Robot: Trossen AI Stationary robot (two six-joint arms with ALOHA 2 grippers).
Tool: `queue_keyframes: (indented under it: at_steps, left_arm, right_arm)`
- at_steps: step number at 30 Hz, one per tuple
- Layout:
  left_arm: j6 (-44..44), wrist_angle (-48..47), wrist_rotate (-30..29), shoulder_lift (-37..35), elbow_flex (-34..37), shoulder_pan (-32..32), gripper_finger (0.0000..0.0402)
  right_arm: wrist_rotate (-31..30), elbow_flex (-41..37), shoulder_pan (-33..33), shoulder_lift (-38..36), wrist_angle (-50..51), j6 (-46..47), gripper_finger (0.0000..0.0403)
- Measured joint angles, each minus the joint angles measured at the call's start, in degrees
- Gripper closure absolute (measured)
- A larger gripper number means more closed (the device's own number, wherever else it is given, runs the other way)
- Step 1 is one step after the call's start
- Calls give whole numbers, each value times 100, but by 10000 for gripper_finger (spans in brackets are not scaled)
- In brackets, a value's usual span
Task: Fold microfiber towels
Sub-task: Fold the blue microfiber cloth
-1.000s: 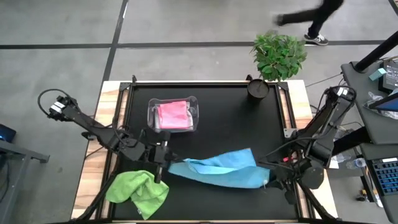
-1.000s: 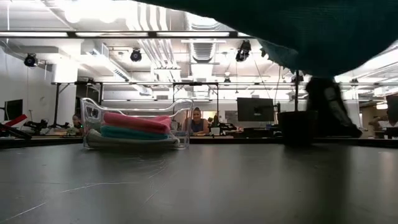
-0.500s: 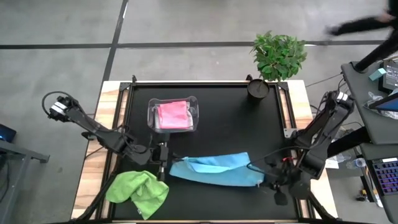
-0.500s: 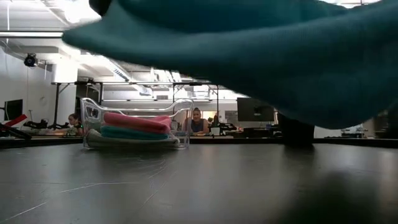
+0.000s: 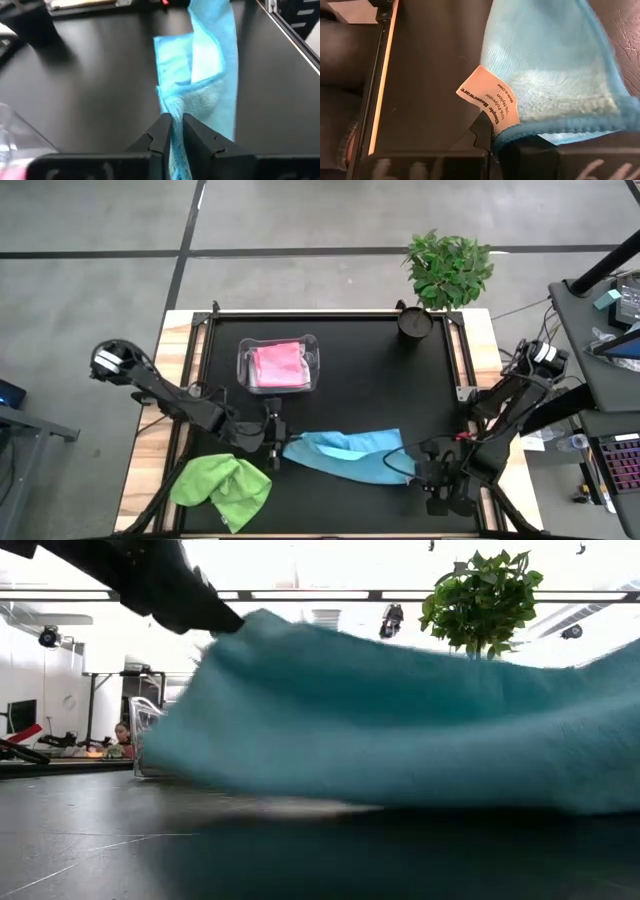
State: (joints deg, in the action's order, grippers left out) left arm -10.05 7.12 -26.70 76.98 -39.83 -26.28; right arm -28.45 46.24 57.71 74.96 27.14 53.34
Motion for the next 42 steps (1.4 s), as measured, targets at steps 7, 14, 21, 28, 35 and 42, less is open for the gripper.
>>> queue_keyframes:
  at_steps: [7,14,21,28,35,42]
  left_arm:
    - [-264,-21,395,364,-2,46,299]
    - [-315,173,397,906,-2,86,272]
    - [350,1251,392,1812,-192,120,272]
    - [17,1246,580,2481,-635,484,271]
    - [-235,866,1415,2608,-728,761,271]
    - [-131,610,2213,2608,-704,745,271]
  right_arm:
    - [2,0,2,-83,-2,64,394]
    - [46,-5,2,-90,7,71,394]
    - [48,-13,2,-90,7,69,394]
    - [46,-13,0,-92,3,71,394]
    - [46,-13,0,-92,4,68,394]
    - [44,-15,0,-92,4,68,394]
